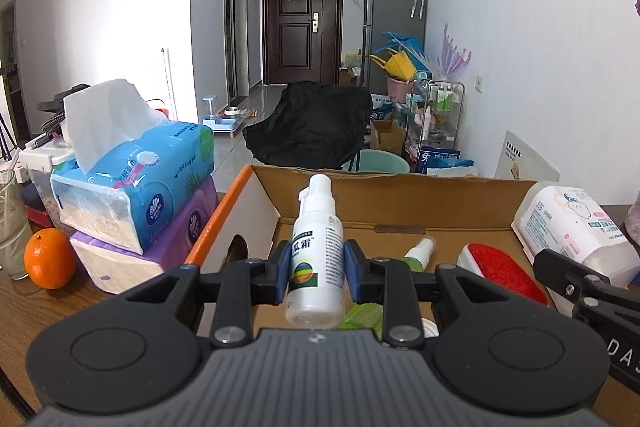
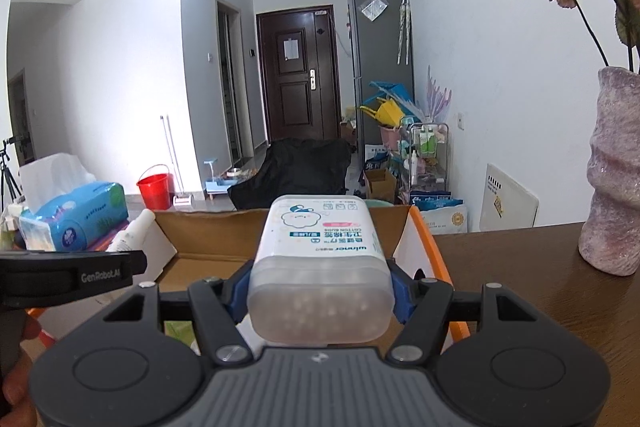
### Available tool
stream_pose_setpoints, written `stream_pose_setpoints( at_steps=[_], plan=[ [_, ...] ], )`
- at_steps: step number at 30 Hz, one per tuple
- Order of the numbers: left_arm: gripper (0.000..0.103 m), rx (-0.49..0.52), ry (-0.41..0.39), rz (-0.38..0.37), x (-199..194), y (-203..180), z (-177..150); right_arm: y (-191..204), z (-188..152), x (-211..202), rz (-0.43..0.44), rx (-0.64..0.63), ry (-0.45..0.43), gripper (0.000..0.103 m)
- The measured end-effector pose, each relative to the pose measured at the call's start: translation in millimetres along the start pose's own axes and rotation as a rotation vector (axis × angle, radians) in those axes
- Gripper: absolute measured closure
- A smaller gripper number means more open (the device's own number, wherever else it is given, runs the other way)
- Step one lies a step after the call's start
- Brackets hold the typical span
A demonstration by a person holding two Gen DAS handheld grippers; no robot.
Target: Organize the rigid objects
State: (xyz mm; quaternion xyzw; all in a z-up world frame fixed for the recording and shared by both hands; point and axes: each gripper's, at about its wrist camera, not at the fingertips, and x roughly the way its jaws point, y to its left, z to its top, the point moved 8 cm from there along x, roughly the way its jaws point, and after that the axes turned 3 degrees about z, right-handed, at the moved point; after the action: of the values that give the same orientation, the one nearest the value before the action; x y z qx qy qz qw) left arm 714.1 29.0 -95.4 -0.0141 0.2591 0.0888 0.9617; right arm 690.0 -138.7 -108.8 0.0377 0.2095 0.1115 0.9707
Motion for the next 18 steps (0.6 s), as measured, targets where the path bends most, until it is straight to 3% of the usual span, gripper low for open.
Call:
stream_pose_setpoints(
  at_steps=[2, 3, 4, 5, 6, 7, 9, 12, 18],
  plan=[
    [0.073, -0.006, 0.000, 0.001, -1, 1, 0, 0, 0, -2, -0.001, -0.001, -0.002, 0.038],
    [0.065, -0.011, -0.005, 0.008, -3, 4, 2, -1, 1, -3, -0.001, 0.000, 0.000, 0.038],
    [0.048, -0.020, -0.010, 0.012, -5, 6, 3, -3, 2, -4, -0.003, 0.002, 0.003, 0.037],
    [0.038, -0.030, -0.020, 0.014, -8, 8, 5, -4, 2, -5, -0.009, 0.006, 0.002, 0.031],
    [0.021, -0.040, -0.031, 0.028, -10, 11, 6, -5, 3, -6, -0.011, 0.008, 0.004, 0.019],
    [0.011, -0.049, -0.046, 0.049, -13, 15, 8, -6, 3, -7, -0.019, 0.010, 0.006, 0.014],
    [0.001, -0.068, -0.062, 0.067, -16, 20, 11, -8, 4, -8, -0.038, 0.008, 0.002, 0.010],
    [0.000, -0.076, -0.070, 0.075, -20, 24, 13, -9, 3, -8, -0.045, 0.012, 0.010, 0.000],
    [0.000, -0.087, -0.057, 0.088, -22, 26, 13, -9, 6, -10, -0.045, 0.024, -0.003, 0.000]
  ],
)
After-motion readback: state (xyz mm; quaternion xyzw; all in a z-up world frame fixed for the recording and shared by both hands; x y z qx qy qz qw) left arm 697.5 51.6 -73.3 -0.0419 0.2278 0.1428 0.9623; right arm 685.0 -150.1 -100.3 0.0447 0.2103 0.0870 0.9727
